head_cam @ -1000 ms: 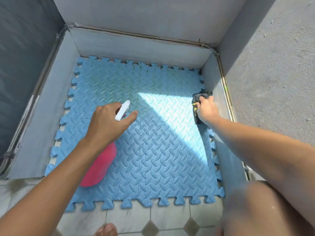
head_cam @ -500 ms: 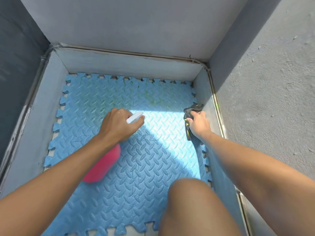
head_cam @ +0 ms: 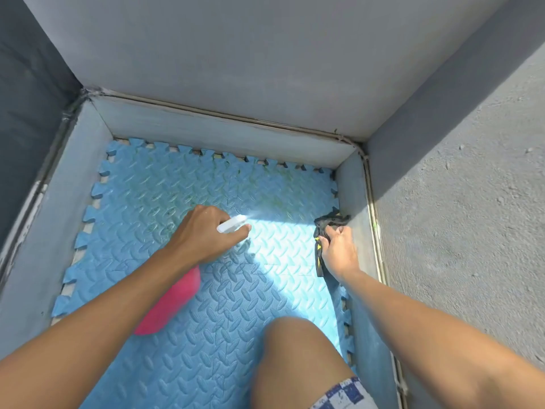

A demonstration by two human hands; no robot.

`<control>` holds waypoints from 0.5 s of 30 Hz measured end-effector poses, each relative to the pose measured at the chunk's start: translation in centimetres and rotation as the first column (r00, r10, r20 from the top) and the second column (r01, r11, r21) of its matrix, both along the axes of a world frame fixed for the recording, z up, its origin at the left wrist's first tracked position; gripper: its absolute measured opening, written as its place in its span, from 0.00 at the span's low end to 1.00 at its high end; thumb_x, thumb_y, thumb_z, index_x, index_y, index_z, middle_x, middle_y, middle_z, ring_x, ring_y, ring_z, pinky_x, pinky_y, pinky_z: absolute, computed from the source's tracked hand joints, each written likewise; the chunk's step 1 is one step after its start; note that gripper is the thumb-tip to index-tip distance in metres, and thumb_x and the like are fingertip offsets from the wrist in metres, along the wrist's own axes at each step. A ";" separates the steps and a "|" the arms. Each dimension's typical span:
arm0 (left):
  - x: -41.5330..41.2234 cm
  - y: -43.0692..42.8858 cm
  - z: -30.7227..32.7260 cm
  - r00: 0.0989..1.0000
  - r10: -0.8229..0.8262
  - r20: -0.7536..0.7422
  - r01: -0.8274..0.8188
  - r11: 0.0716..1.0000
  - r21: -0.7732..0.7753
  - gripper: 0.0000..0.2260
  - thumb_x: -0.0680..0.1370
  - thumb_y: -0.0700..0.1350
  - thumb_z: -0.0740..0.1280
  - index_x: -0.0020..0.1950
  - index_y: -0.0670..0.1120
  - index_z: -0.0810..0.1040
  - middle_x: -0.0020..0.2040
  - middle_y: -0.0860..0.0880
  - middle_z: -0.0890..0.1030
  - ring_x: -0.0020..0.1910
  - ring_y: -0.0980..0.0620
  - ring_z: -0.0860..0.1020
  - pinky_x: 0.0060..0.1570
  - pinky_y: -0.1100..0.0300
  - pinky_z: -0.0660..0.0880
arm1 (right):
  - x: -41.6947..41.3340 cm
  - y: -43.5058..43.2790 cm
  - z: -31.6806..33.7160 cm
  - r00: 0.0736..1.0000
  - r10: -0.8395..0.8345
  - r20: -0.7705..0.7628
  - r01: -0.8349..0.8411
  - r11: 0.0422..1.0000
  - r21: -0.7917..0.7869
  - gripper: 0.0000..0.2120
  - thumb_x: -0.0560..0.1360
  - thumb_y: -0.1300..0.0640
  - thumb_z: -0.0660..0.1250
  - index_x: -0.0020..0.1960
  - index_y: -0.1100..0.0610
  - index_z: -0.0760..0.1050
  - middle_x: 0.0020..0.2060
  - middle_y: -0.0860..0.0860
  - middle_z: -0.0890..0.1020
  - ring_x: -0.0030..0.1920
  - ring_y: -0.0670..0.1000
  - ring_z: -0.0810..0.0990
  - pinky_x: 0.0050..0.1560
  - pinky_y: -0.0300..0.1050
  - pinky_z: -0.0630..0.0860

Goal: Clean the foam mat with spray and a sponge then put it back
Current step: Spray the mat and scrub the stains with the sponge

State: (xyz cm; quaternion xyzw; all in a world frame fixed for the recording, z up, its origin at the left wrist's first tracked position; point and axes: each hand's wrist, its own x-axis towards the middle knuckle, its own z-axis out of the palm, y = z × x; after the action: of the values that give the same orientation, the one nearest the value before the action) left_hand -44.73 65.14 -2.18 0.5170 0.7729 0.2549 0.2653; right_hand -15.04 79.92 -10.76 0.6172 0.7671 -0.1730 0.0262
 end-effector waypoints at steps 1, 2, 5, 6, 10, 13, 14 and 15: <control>0.4 0.2 -0.1 0.999 -0.018 -0.026 0.018 1.000 -0.008 0.29 0.73 0.64 0.69 0.26 0.42 0.67 0.22 0.50 0.65 0.24 0.49 0.67 0.28 0.57 0.62 | 0.0 0.0 0.0 1.000 0.002 -0.006 -0.002 1.000 0.004 0.12 0.83 0.52 0.62 0.64 0.55 0.75 0.57 0.55 0.69 0.56 0.58 0.75 0.59 0.53 0.74; 0.8 0.4 -0.1 0.999 -0.019 -0.047 0.018 1.000 -0.006 0.30 0.73 0.65 0.69 0.25 0.43 0.67 0.22 0.50 0.65 0.24 0.48 0.68 0.27 0.57 0.61 | 0.0 0.0 -0.1 1.000 0.006 -0.009 -0.005 1.000 0.005 0.12 0.83 0.52 0.62 0.63 0.55 0.75 0.57 0.55 0.69 0.55 0.58 0.75 0.59 0.53 0.74; 1.4 1.4 0.2 0.997 0.017 -0.072 -0.017 1.000 0.001 0.28 0.74 0.63 0.71 0.26 0.45 0.66 0.23 0.49 0.68 0.26 0.47 0.71 0.28 0.57 0.62 | 0.0 0.0 -0.1 1.000 0.016 -0.010 -0.016 1.000 0.009 0.12 0.83 0.52 0.62 0.64 0.55 0.75 0.57 0.55 0.69 0.55 0.58 0.76 0.59 0.52 0.74; 1.4 1.7 0.3 0.998 0.017 -0.063 -0.017 1.000 -0.007 0.27 0.73 0.63 0.71 0.27 0.45 0.66 0.24 0.49 0.70 0.27 0.47 0.72 0.30 0.56 0.64 | 0.1 0.1 -0.1 1.000 0.016 -0.009 -0.016 1.000 0.010 0.13 0.83 0.52 0.62 0.64 0.55 0.75 0.57 0.55 0.69 0.55 0.57 0.76 0.59 0.51 0.74; 1.7 2.1 0.5 0.995 0.038 -0.090 -0.038 0.999 0.005 0.27 0.72 0.65 0.65 0.26 0.45 0.65 0.23 0.49 0.67 0.26 0.46 0.70 0.29 0.56 0.63 | 0.3 0.0 -0.2 1.000 0.012 -0.004 -0.012 1.000 0.013 0.13 0.83 0.52 0.60 0.64 0.56 0.75 0.57 0.55 0.69 0.52 0.57 0.76 0.58 0.50 0.74; 1.8 1.5 1.2 0.981 0.126 -0.148 -0.120 0.992 0.046 0.27 0.73 0.64 0.65 0.27 0.44 0.66 0.23 0.48 0.68 0.27 0.45 0.71 0.29 0.56 0.63 | 0.3 0.2 -0.3 0.999 0.035 -0.003 -0.035 0.999 0.023 0.13 0.84 0.52 0.60 0.64 0.55 0.74 0.58 0.55 0.69 0.51 0.57 0.77 0.58 0.50 0.73; 1.8 1.3 1.3 0.979 0.136 -0.154 -0.127 0.990 0.065 0.27 0.74 0.64 0.67 0.28 0.44 0.67 0.24 0.48 0.69 0.27 0.45 0.71 0.30 0.56 0.64 | 0.3 0.3 -0.3 0.999 0.041 0.001 -0.041 0.999 0.023 0.13 0.84 0.52 0.59 0.65 0.55 0.74 0.58 0.55 0.68 0.51 0.57 0.77 0.58 0.50 0.73; 1.8 1.0 1.5 0.979 0.139 -0.150 -0.127 0.988 0.084 0.26 0.74 0.64 0.68 0.30 0.44 0.69 0.24 0.48 0.71 0.27 0.46 0.72 0.29 0.56 0.63 | 0.3 0.4 -0.3 0.999 0.047 0.002 -0.047 0.999 0.020 0.14 0.84 0.52 0.59 0.66 0.55 0.74 0.58 0.55 0.68 0.51 0.57 0.77 0.59 0.51 0.73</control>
State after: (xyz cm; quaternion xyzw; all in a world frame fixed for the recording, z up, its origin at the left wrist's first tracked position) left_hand -42.92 66.13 -0.69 0.4919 0.8141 0.2592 0.1674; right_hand -14.75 80.31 -11.05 0.5994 0.7830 -0.1642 0.0249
